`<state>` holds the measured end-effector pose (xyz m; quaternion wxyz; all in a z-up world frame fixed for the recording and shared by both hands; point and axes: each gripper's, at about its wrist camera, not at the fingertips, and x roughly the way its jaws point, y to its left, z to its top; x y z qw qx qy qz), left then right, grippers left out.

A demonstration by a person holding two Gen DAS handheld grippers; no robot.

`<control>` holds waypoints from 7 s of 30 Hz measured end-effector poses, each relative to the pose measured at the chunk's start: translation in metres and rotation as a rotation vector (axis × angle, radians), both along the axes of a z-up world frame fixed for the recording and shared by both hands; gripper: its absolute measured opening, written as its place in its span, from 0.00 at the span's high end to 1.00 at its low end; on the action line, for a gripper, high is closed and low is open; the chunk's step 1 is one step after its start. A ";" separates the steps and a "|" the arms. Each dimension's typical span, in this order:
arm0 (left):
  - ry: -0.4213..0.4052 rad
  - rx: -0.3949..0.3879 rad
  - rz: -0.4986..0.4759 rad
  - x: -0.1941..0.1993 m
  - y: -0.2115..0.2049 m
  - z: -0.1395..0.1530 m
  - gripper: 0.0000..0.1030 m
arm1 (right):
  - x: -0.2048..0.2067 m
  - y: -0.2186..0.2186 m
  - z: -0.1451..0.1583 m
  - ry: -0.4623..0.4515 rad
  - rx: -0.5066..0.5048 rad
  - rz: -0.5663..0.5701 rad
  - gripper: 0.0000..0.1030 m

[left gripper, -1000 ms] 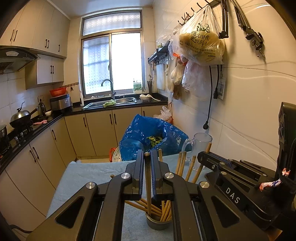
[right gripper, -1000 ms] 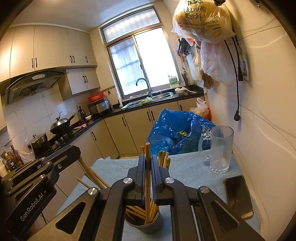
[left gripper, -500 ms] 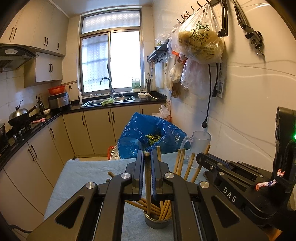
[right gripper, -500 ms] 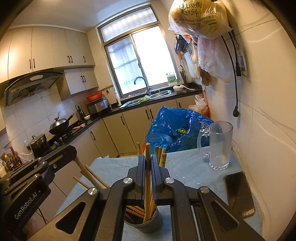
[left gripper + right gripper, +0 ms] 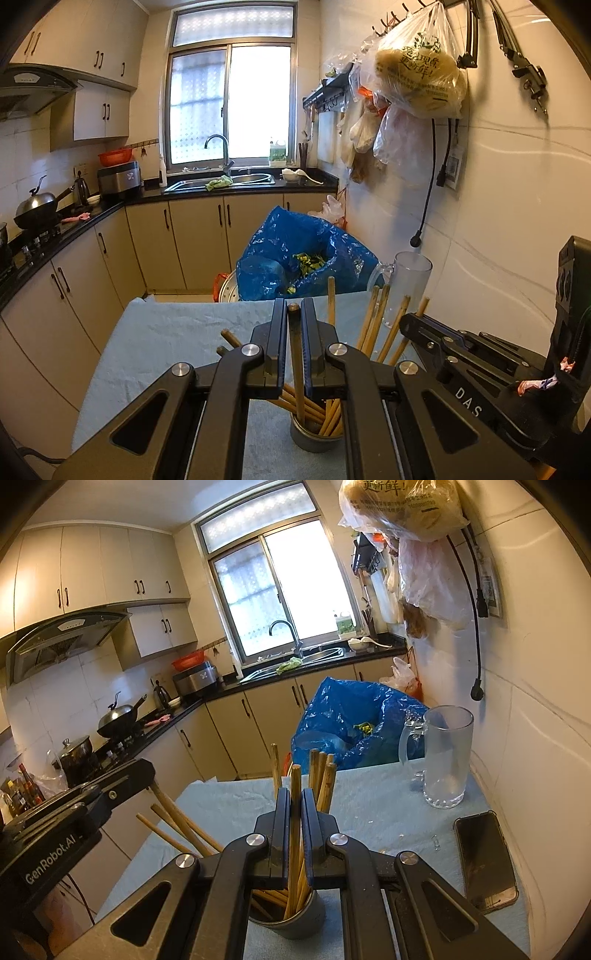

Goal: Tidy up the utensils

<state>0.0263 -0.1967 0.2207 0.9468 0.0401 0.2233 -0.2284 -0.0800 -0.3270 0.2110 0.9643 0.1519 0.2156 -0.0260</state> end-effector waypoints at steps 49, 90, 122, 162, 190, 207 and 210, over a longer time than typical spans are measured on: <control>-0.020 0.050 0.003 -0.003 -0.005 -0.016 0.93 | 0.002 0.000 -0.015 0.035 -0.014 0.009 0.94; 0.025 0.083 0.050 -0.014 0.023 -0.021 0.92 | -0.002 0.005 -0.011 0.078 -0.005 -0.013 0.94; 0.109 0.044 0.063 -0.038 0.048 -0.017 0.63 | -0.032 0.018 0.017 0.033 -0.029 -0.038 0.67; -0.210 -0.019 0.234 -0.236 0.141 -0.013 0.00 | -0.175 0.084 -0.020 0.039 -0.030 -0.116 0.37; 0.093 0.018 0.248 -0.203 0.135 -0.081 0.00 | -0.196 0.105 -0.056 0.073 -0.171 -0.199 0.30; 0.097 0.059 0.270 -0.190 0.131 -0.093 0.00 | -0.189 0.106 -0.062 0.078 -0.216 -0.206 0.28; 0.102 0.062 0.269 -0.189 0.130 -0.094 0.00 | -0.188 0.106 -0.063 0.081 -0.217 -0.204 0.27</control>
